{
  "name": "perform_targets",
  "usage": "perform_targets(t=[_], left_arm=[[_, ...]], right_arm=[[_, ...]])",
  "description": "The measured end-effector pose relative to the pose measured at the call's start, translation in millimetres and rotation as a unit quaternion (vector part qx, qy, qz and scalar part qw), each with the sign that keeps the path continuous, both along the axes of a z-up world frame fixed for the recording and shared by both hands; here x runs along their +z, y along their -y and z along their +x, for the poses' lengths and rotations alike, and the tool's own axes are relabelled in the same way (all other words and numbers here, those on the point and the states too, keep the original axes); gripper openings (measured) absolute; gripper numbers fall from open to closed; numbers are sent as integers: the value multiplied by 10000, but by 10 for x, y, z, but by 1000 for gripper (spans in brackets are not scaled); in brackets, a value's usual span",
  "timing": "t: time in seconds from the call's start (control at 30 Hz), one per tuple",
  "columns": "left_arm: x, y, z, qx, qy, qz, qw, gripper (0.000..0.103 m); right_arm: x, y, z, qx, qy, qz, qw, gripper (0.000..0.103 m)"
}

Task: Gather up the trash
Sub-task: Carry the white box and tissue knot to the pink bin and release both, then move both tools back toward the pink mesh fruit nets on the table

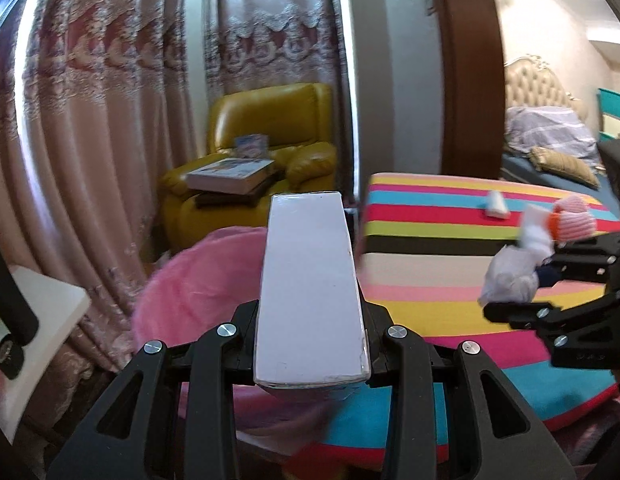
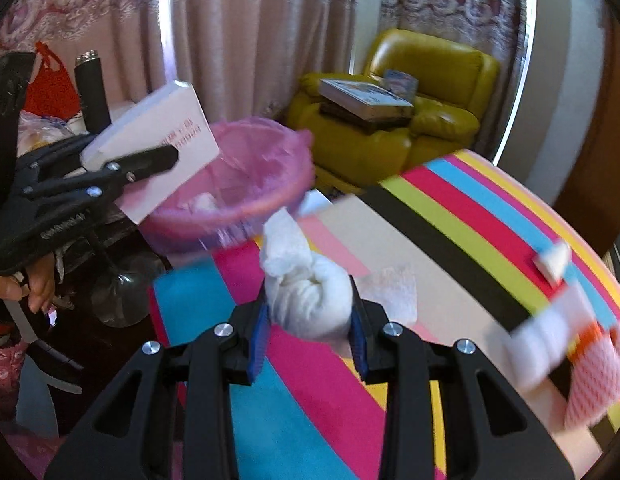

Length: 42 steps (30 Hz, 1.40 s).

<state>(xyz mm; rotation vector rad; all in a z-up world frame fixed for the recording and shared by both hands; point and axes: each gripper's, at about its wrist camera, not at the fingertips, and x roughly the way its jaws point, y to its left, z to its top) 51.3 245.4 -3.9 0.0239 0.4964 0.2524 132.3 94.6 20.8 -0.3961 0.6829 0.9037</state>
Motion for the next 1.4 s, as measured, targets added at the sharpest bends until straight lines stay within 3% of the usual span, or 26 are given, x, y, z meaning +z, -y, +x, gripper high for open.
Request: perform_targets(t=[0.33, 0.67, 0.7, 0.8, 0.87, 0.9, 0.93, 0.97, 1.2, 1.4], left_arm=[[-161, -824, 7, 525, -143, -516, 9972, 34], [-185, -1085, 181, 674, -157, -692, 9952, 34], [-187, -1089, 201, 680, -155, -680, 9952, 34], [-199, -1109, 282, 770, -134, -567, 9953, 34], [-190, -1123, 294, 888, -127, -484, 9948, 39], [-178, -1118, 276, 951, -96, -442, 9944, 56], [-171, -1109, 255, 991, -59, -427, 9941, 82], [-151, -1093, 201, 1085, 57, -398, 9933, 90], [-18, -781, -42, 1107, 403, -122, 9930, 96], [42, -167, 30, 366, 583, -379, 9969, 96]], right_arm=[[177, -926, 180, 426, 51, 115, 9990, 34], [236, -1419, 412, 570, 232, 247, 9978, 39], [240, -1439, 435, 595, 248, 275, 9975, 44], [265, -1464, 485, 738, 286, 367, 9962, 78], [313, -1410, 497, 693, 375, 471, 9958, 79], [355, -1343, 513, 692, 339, 575, 9954, 79], [400, -1258, 515, 645, 347, 679, 9950, 79], [454, -1165, 510, 598, 384, 772, 9945, 79], [639, -398, 370, 336, 749, 1035, 9912, 84], [497, 428, 224, -240, 858, 902, 9919, 87]])
